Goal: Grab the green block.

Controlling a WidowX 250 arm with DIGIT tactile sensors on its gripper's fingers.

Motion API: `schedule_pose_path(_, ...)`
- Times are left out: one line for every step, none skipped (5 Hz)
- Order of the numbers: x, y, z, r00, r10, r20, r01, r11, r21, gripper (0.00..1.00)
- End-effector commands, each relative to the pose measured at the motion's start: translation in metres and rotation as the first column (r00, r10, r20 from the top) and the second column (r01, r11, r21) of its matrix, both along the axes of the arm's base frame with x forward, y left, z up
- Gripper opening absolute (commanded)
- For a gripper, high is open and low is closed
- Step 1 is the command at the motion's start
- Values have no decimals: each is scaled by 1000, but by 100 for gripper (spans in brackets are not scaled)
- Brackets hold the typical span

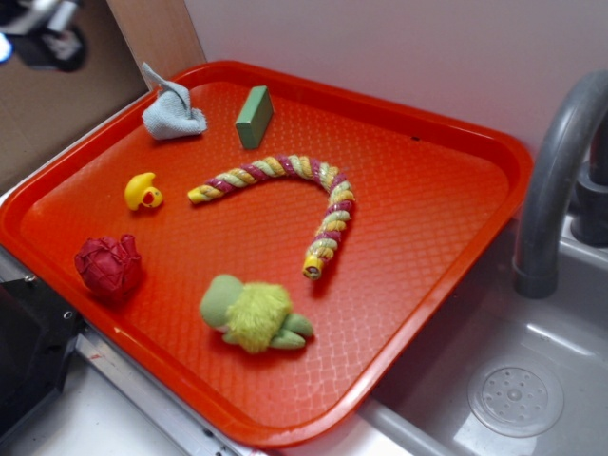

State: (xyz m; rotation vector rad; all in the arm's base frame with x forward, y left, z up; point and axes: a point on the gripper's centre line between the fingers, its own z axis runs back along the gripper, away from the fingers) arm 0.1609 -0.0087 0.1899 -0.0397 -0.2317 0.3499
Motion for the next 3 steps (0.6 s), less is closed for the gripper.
schedule_pose_path(61, 19, -43, 969, 205, 135, -204, 979, -28, 100)
schedule_pose_path(91, 32, -65, 955, 266, 130, -268, 963, -1, 100)
schedule_pose_path(115, 40, -84, 954, 282, 106, -284, 959, 10, 100)
